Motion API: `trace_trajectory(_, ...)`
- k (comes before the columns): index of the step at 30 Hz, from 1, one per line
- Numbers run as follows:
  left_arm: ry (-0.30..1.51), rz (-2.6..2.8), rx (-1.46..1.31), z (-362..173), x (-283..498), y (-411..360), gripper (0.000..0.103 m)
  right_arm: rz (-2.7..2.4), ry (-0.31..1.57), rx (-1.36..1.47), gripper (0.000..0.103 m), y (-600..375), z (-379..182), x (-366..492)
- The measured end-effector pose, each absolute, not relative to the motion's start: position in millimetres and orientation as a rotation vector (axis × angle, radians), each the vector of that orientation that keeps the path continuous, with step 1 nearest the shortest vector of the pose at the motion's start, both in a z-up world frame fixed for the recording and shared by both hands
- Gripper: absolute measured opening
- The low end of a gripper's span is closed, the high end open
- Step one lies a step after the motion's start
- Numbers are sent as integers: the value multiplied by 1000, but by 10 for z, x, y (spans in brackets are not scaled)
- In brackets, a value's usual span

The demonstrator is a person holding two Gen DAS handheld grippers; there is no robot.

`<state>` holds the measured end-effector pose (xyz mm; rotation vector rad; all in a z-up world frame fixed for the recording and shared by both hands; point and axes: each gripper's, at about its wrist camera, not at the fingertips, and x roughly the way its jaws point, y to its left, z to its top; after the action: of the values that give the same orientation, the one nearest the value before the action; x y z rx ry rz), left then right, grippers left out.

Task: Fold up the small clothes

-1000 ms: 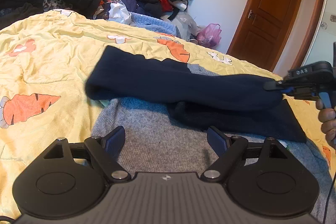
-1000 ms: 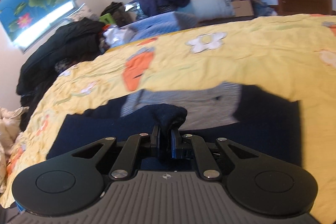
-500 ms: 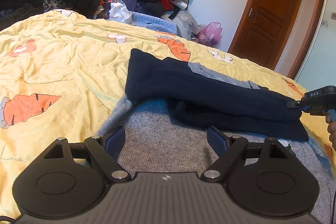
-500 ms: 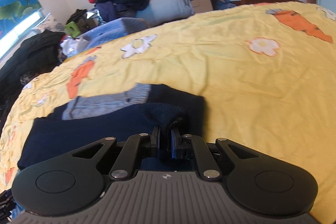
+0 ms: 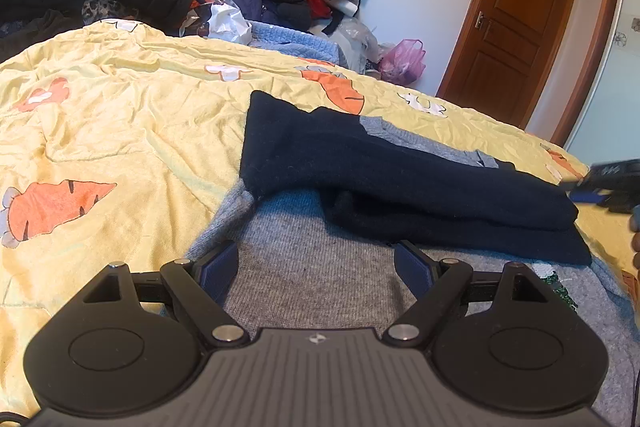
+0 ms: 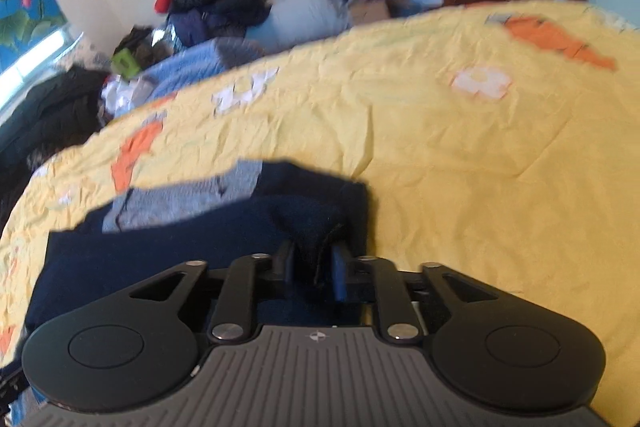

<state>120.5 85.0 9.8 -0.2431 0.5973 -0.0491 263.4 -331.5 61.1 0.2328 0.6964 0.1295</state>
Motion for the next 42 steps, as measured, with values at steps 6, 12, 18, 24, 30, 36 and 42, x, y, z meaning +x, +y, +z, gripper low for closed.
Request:
trace_trajectory(6, 600, -43, -234, 95, 1205, 841, 86, 253, 651, 74, 43, -2840, 672, 2380)
trace_trajectory(12, 610, -27, -205, 92, 1218, 800, 86, 228, 658, -88, 44, -2538, 283, 2344)
trace_trajectory(18, 611, -25, -206, 91, 1217, 806, 86, 201, 667, -16, 46, -2626, 421, 2140)
trace_trajectory(24, 611, -25, -205, 92, 1222, 800, 86, 265, 669, 3, 51, -2626, 386, 1604)
trace_trajectory(30, 615, -20, -193, 88, 1229, 786, 86, 220, 669, -47, 75, -2605, 210, 1440)
trace_trajectory(36, 622, -15, -6, 156, 1128, 522, 86, 212, 700, -39, 85, -2532, 270, 1281)
trace_trajectory(42, 700, -149, 74, 161, 685, 156, 86, 240, 704, -86, 93, -2495, 218, 849)
